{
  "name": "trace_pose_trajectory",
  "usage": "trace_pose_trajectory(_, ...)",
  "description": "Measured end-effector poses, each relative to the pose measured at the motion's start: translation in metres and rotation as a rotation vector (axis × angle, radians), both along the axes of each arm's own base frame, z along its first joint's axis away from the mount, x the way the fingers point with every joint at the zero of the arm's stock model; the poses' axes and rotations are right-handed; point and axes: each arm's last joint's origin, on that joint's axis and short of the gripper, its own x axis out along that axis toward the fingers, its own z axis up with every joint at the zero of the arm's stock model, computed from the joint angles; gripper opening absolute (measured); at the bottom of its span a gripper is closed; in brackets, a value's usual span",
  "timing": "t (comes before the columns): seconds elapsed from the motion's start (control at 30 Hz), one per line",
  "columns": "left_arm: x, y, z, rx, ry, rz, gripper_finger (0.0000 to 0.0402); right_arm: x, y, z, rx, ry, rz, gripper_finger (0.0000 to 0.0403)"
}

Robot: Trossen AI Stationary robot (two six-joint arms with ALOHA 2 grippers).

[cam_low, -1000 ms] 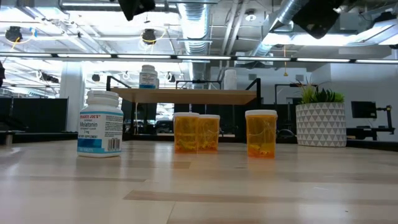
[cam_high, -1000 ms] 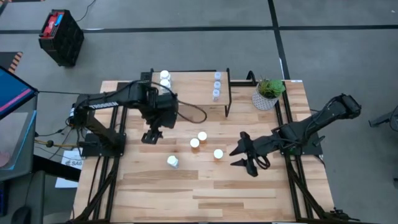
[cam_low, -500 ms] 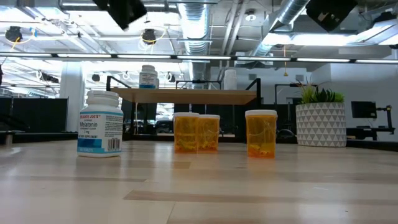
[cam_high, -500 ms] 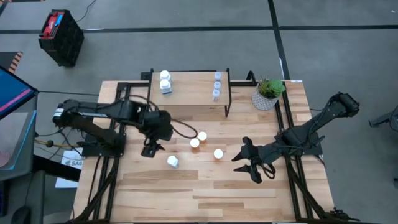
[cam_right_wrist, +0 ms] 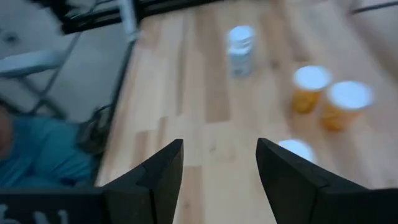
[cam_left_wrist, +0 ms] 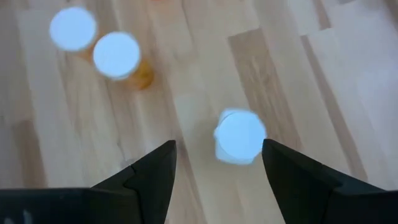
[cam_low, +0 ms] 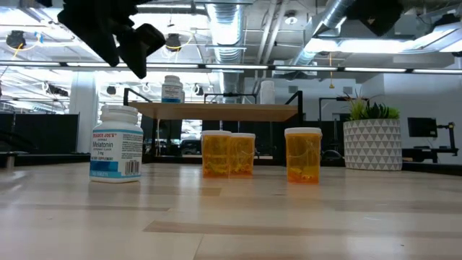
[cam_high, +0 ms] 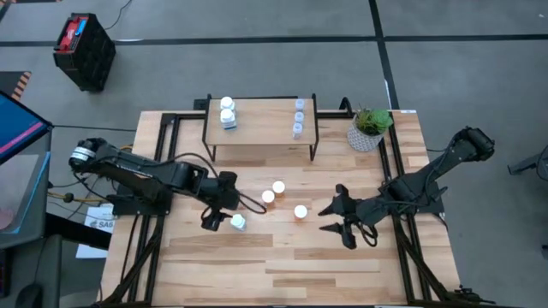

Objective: Pick and place medicine bottles onto shelf by color
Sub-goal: Put the white pill bottle on the shelf aligned with the other white pill bottles

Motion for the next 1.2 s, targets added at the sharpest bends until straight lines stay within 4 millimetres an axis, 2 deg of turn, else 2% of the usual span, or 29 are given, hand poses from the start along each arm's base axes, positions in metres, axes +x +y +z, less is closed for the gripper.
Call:
trace_pose_trajectory(0.23, -0.003, -0.013, -0.012, 0.008, -0.022, -0.041, 0.0224, 0.003, -0.013, 0.000, -0.050, -0.040, -0.242, 0.0224)
trace_pose_trajectory(0.43, -0.007, -0.020, -0.023, 0.092, -0.023, -0.023, 0.0224, 0.003, -0.023, -0.008, -0.020, 0.024, -0.357, 0.0224)
trace_pose_trajectory(0.53, -0.009, -0.026, -0.032, 0.090, -0.029, -0.050, 0.0224, 0.007, -0.023, -0.016, -0.043, 0.065, -0.369, 0.0224)
trace_pose_trajectory(0.73, -0.006, -0.036, -0.031, 0.079, -0.093, -0.078, 0.0224, 0.018, -0.017, -0.032, -0.077, 0.117, -0.364, 0.0224)
trace_pose_trajectory(0.9, -0.004, -0.037, -0.034, 0.080, -0.086, -0.065, 0.0224, 0.026, -0.013, -0.043, -0.098, 0.135, -0.380, 0.0224)
trace_pose_trajectory(1.2, 0.009, -0.042, -0.057, 0.119, -0.028, -0.017, 0.0224, 0.030, -0.012, -0.046, -0.112, 0.121, -0.401, 0.0224)
